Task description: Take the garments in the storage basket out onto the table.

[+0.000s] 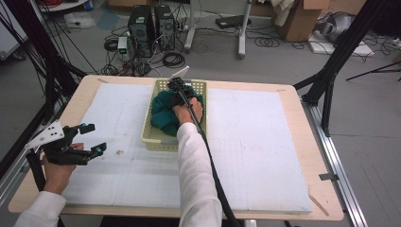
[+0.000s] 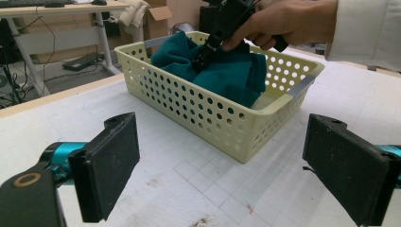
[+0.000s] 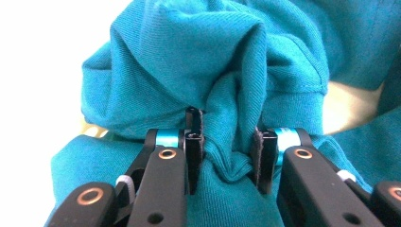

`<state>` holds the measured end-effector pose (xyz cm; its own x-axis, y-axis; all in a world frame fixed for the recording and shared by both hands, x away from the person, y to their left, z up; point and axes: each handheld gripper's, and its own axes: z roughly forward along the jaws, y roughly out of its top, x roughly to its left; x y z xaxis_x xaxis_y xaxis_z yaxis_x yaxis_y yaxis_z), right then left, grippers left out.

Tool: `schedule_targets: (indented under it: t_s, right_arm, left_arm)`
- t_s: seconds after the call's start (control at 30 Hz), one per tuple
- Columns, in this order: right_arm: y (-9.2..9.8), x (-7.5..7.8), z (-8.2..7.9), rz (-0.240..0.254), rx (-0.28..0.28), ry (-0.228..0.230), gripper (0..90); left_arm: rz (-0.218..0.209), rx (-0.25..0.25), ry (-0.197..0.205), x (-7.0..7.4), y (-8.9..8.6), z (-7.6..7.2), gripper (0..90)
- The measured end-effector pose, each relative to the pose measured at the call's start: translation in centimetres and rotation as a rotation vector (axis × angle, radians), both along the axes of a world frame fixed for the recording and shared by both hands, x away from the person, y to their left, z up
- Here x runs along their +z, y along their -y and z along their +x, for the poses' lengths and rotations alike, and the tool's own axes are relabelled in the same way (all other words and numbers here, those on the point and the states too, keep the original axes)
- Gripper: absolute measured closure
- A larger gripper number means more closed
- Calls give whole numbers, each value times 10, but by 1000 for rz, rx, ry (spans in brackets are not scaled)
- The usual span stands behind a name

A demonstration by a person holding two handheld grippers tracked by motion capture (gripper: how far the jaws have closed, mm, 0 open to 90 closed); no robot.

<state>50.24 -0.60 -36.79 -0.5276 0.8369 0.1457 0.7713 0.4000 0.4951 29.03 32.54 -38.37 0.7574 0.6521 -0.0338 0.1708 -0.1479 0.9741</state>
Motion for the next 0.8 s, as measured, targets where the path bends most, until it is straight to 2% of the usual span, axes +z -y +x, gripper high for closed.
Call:
schedule_targets:
  t_s: [0.3,0.53,0.8]
  right_arm:
    - [9,19,-4,71,0,32,736]
    - [23,54,-8,110,0,91,736]
    - [36,97,-13,126,-2,158,736]
  left_arm:
    - [-5,7,0,0,-2,-1,119]
    - [-1,6,2,0,-1,0,119]
    - [1,6,0,0,-1,0,119]
